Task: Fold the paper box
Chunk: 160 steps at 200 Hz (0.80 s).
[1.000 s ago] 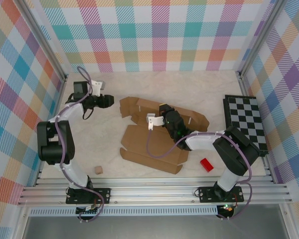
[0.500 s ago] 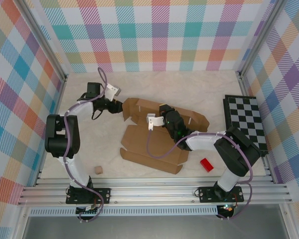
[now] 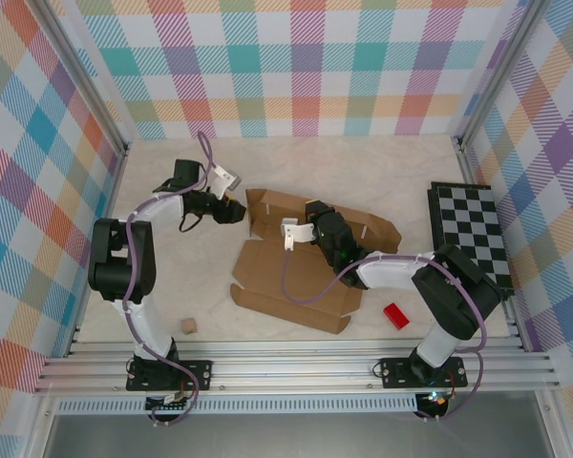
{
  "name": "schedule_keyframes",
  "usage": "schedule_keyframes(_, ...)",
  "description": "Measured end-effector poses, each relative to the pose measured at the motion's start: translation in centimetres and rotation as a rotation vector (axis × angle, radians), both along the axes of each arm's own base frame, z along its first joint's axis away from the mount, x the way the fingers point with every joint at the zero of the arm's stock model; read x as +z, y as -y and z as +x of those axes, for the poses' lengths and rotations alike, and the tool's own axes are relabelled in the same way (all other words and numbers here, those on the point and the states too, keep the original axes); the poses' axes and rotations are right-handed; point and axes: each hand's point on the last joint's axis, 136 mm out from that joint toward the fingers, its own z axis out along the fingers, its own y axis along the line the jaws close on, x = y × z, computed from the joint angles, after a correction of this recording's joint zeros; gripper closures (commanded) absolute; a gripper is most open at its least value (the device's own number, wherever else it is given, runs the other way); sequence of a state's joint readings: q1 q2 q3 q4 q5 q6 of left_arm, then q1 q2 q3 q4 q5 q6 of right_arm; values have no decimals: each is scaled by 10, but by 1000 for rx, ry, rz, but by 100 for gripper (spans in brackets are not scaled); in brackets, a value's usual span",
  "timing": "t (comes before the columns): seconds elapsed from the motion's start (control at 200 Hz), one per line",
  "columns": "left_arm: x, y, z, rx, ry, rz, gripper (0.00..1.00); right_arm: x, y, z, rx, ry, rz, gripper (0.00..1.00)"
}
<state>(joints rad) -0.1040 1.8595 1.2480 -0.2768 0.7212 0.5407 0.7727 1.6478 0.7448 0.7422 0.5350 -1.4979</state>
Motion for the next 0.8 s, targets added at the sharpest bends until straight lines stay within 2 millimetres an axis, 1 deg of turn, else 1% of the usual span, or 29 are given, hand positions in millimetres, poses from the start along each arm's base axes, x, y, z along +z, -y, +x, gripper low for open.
schedule_keyframes(0.095, 1, 11, -7, -33, -14, -18, 49, 0, 1, 0, -8, -4, 5, 100)
schedule_keyframes(0.245, 4, 35, -24, -106, -45, -58, 55, 0, 1, 1, -12, -13, 8, 100)
schedule_keyframes(0.345, 6, 44, -33, -130, -53, -72, 56, 0, 0, 2, -13, -16, 11, 100)
schedule_keyframes(0.435, 8, 49, -39, -129, -50, -80, 56, 0, 0, 2, -14, -19, 13, 100)
schedule_keyframes(0.515, 10, 52, -43, -122, -34, -72, 53, 0, 0, 2, -16, -23, 18, 100)
schedule_keyframes(0.595, 10, 56, -42, -93, 0, -52, 53, 0, 0, 2, -18, -28, 21, 100)
schedule_keyframes(0.745, 2, 54, -37, 9, 62, -9, 53, 0, 0, 3, -22, -32, 25, 100)
schedule_keyframes(0.8, -1, 57, -38, 34, 88, 12, 53, 0, 0, 3, -23, -33, 27, 100)
